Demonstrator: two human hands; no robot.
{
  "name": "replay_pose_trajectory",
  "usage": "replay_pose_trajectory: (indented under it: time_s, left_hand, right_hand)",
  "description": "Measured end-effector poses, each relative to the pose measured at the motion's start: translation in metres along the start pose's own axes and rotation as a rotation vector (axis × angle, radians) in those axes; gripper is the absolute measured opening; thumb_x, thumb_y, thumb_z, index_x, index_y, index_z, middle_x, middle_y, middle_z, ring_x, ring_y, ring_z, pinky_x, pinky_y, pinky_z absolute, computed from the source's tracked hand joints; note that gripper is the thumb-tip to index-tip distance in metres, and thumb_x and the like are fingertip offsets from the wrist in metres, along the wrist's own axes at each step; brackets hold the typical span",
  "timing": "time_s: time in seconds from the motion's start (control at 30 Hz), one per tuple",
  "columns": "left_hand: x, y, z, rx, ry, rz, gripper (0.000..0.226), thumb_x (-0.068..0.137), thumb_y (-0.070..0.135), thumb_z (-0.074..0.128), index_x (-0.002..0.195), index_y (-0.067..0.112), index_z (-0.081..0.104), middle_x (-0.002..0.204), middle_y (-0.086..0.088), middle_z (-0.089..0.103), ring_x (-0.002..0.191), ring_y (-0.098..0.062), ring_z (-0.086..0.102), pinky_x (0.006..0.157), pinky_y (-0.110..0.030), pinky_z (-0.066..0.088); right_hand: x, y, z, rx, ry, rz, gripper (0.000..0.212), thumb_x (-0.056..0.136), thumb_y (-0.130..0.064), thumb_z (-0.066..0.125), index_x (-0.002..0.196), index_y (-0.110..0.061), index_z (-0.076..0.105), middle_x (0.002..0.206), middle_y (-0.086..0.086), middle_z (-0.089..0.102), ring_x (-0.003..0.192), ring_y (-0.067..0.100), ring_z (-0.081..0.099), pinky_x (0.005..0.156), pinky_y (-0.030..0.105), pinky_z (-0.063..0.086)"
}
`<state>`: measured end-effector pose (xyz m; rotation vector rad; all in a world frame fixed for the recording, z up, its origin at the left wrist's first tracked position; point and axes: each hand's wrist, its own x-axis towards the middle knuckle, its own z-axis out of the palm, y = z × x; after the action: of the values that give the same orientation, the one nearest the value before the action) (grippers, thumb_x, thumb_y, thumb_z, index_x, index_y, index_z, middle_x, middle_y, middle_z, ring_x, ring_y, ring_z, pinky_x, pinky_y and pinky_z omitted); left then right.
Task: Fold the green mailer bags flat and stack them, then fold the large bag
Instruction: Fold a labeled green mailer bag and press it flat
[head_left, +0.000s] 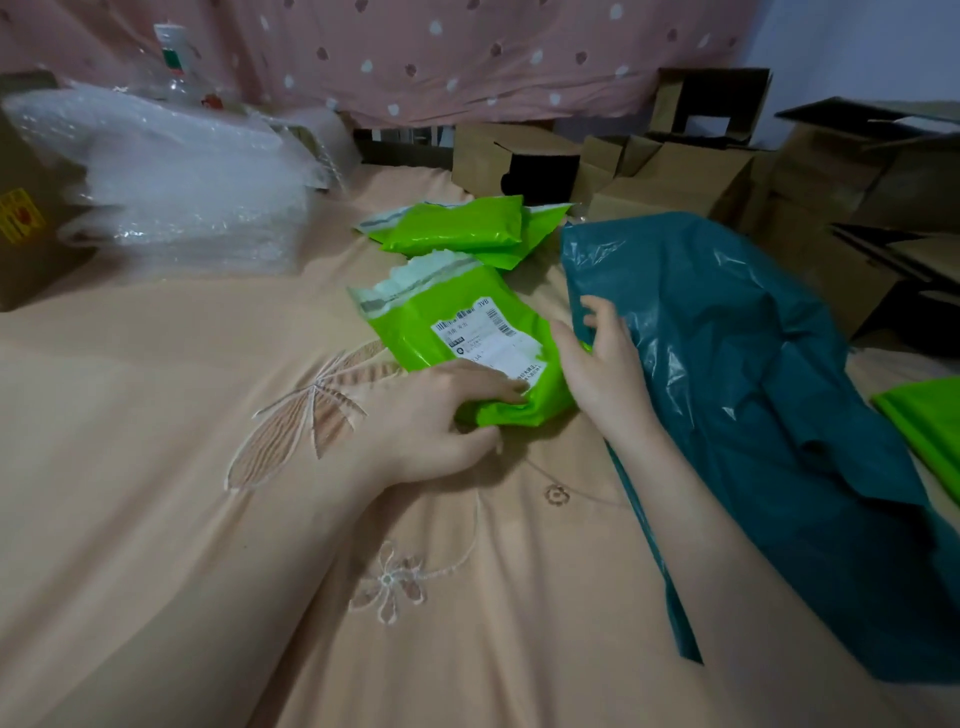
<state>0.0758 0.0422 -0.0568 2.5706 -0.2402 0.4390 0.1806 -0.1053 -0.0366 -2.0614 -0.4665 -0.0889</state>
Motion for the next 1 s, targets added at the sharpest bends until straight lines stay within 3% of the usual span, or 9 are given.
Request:
replay_pose_trajectory:
  time_s: [0.13, 0.27, 0.33, 0.47, 0.6, 0.73, 0.8, 0.87, 1.0]
  left_hand:
    - [0.001, 0.007, -0.001, -0.088, 0.008, 0.015, 0.052, 0.088, 0.052, 0.031, 0.113, 0.021, 0.065, 0.12, 0.01, 0.064, 0.113, -0.007, 0.056, 0.097, -0.031, 0.042]
    - [0.003, 0.0, 0.006, 0.027, 0.2, -0.152, 0.052, 0.087, 0.056, 0.029, 0.102, 0.024, 0.066, 0.113, 0.012, 0.063, 0.108, -0.012, 0.057, 0.09, -0.037, 0.046]
    - [0.003, -0.009, 0.01, 0.192, 0.298, -0.287, 0.058, 0.08, 0.057, 0.03, 0.112, 0.02, 0.061, 0.118, 0.0, 0.057, 0.109, -0.024, 0.054, 0.092, -0.038, 0.044]
    - [-0.001, -0.023, 0.012, 0.318, 0.302, -0.611, 0.086, 0.075, 0.07, 0.035, 0.133, 0.007, 0.039, 0.137, -0.021, 0.04, 0.124, -0.038, 0.039, 0.103, -0.043, 0.031]
    - [0.0, -0.025, 0.015, 0.302, 0.241, -0.532, 0.095, 0.07, 0.072, 0.017, 0.135, 0.005, 0.038, 0.135, -0.02, 0.044, 0.129, -0.035, 0.035, 0.108, -0.041, 0.024]
    - [0.002, -0.017, 0.012, 0.055, 0.261, -0.465, 0.059, 0.09, 0.043, 0.05, 0.137, 0.009, 0.035, 0.133, -0.013, 0.048, 0.128, -0.027, 0.038, 0.102, -0.029, 0.025]
    - [0.003, -0.013, 0.012, -0.088, 0.323, -0.367, 0.055, 0.089, 0.025, 0.058, 0.137, 0.011, 0.034, 0.132, -0.009, 0.049, 0.125, -0.022, 0.042, 0.094, -0.02, 0.028]
    - [0.005, -0.012, 0.012, -0.158, 0.387, -0.293, 0.06, 0.087, 0.014, 0.061, 0.139, 0.011, 0.031, 0.139, -0.006, 0.044, 0.129, -0.017, 0.039, 0.101, -0.019, 0.028]
    - [0.01, -0.009, 0.006, -0.252, 0.542, -0.237, 0.069, 0.079, 0.005, 0.067, 0.138, 0.015, 0.033, 0.138, 0.002, 0.04, 0.125, -0.008, 0.044, 0.101, -0.035, 0.042]
  right_hand:
    - [0.001, 0.007, -0.004, -0.114, -0.026, -0.019, 0.041, 0.082, -0.022, 0.064, 0.121, -0.015, 0.055, 0.117, 0.009, 0.062, 0.112, 0.026, 0.055, 0.086, 0.029, 0.039]
    - [-0.003, -0.001, -0.009, -0.177, -0.1, -0.009, 0.05, 0.075, -0.015, 0.068, 0.123, -0.019, 0.055, 0.098, -0.003, 0.066, 0.108, 0.025, 0.057, 0.083, 0.029, 0.043]
    - [-0.003, -0.002, -0.012, -0.209, -0.141, -0.01, 0.047, 0.073, -0.016, 0.071, 0.118, -0.02, 0.059, 0.082, -0.012, 0.058, 0.104, 0.023, 0.059, 0.084, 0.03, 0.046]
    - [0.0, 0.003, -0.014, -0.191, -0.135, 0.056, 0.039, 0.076, -0.043, 0.07, 0.107, -0.02, 0.064, 0.093, 0.0, 0.064, 0.099, 0.022, 0.061, 0.089, 0.037, 0.048]
    - [0.005, 0.01, -0.015, -0.197, -0.1, 0.103, 0.044, 0.079, -0.047, 0.065, 0.091, -0.005, 0.068, 0.091, 0.009, 0.069, 0.094, 0.027, 0.061, 0.085, 0.039, 0.05]
    - [0.003, 0.01, -0.013, -0.109, -0.225, 0.126, 0.05, 0.076, -0.041, 0.071, 0.087, 0.007, 0.064, 0.076, 0.01, 0.066, 0.075, 0.023, 0.061, 0.068, 0.033, 0.046]
    - [0.002, 0.009, -0.012, -0.084, -0.245, 0.119, 0.035, 0.076, -0.032, 0.073, 0.089, -0.001, 0.063, 0.087, 0.007, 0.068, 0.084, 0.022, 0.063, 0.074, 0.035, 0.049]
    - [0.002, 0.008, -0.011, -0.062, -0.252, 0.084, 0.02, 0.077, -0.024, 0.072, 0.087, -0.013, 0.058, 0.095, 0.007, 0.068, 0.09, 0.023, 0.063, 0.08, 0.037, 0.051]
    - [0.004, 0.007, -0.011, 0.026, -0.213, 0.011, 0.025, 0.077, -0.016, 0.071, 0.075, -0.024, 0.048, 0.098, 0.01, 0.067, 0.092, 0.029, 0.064, 0.085, 0.049, 0.051]
